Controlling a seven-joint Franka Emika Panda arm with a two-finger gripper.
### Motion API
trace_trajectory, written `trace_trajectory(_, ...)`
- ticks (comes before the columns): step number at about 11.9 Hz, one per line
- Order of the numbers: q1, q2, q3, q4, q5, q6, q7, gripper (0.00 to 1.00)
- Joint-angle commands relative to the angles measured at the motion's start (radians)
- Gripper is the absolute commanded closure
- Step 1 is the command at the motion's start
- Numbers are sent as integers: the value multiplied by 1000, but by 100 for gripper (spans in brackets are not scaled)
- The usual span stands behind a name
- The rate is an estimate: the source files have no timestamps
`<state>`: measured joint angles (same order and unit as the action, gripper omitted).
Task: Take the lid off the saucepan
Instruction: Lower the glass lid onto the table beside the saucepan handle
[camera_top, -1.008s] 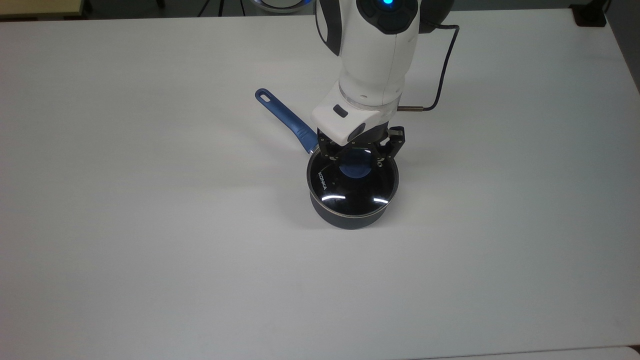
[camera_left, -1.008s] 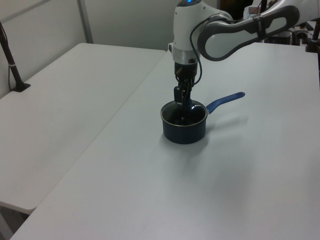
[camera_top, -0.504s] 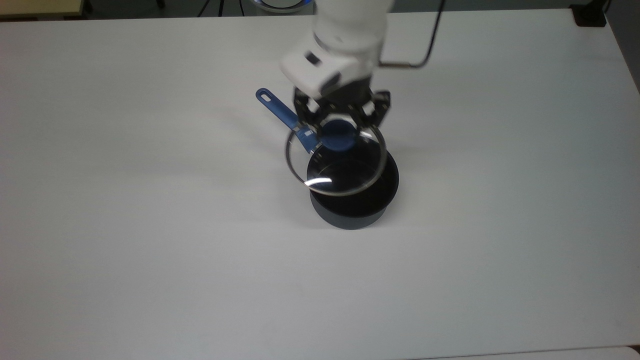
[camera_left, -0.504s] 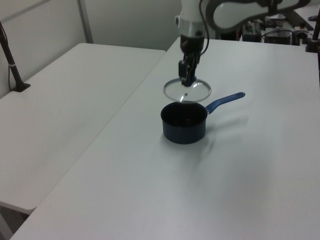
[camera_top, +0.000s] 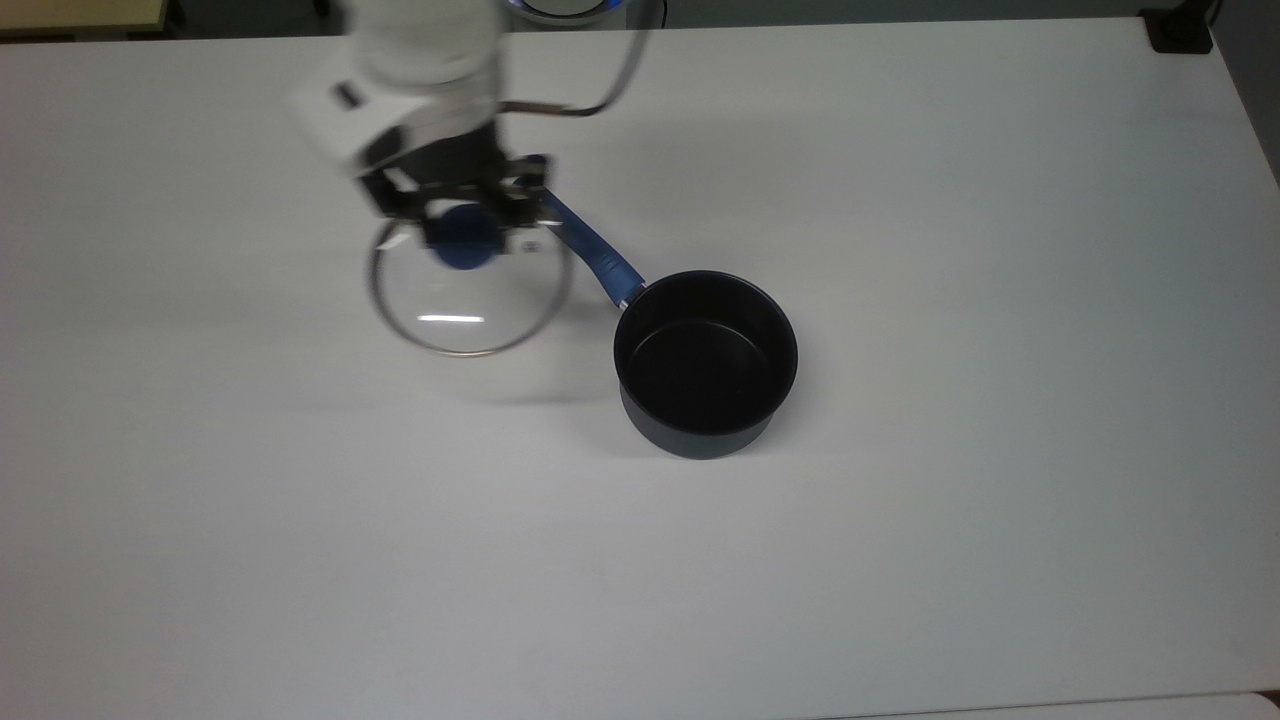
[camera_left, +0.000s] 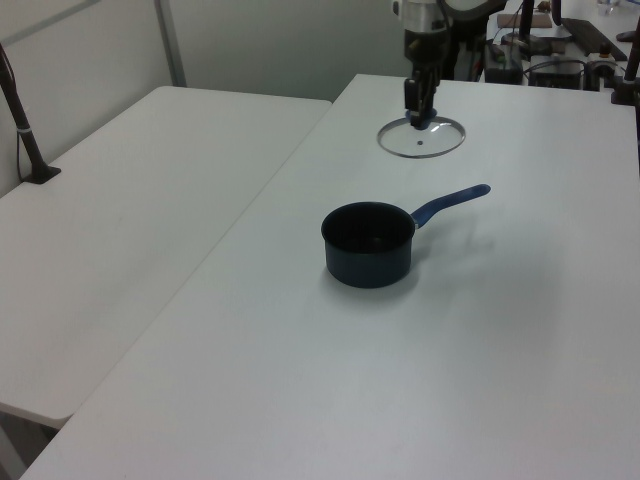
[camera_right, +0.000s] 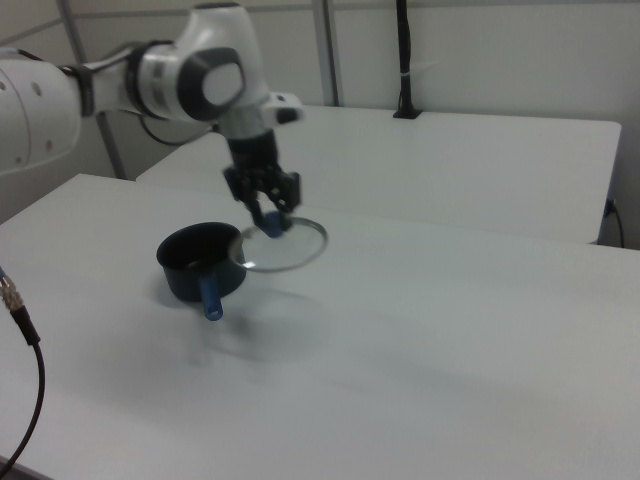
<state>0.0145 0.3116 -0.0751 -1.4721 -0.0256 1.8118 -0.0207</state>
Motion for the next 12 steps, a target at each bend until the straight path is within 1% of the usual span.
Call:
trace_trajectory(1,-4,-32,-86,-141,12,118,-125,71)
trace_trajectory(4,7,-40,-101,-334,-2,311,-133,71)
trace_trajectory(6,16,-75,-127,-414,-4,322,-197,71)
trace_trajectory(7,31,-91,-132,-451,-4,322,-208,71)
trace_trajectory(8,47,-98,-146,-468,-2,322,-208,71)
trace_trajectory(10,51,-95,-147,-481,-2,322,-208,67)
trace_trajectory(11,50,-94,-146,-481,-2,322,-208,61)
trace_trajectory(12,51,-89,-146,-479,-2,322,-203,57)
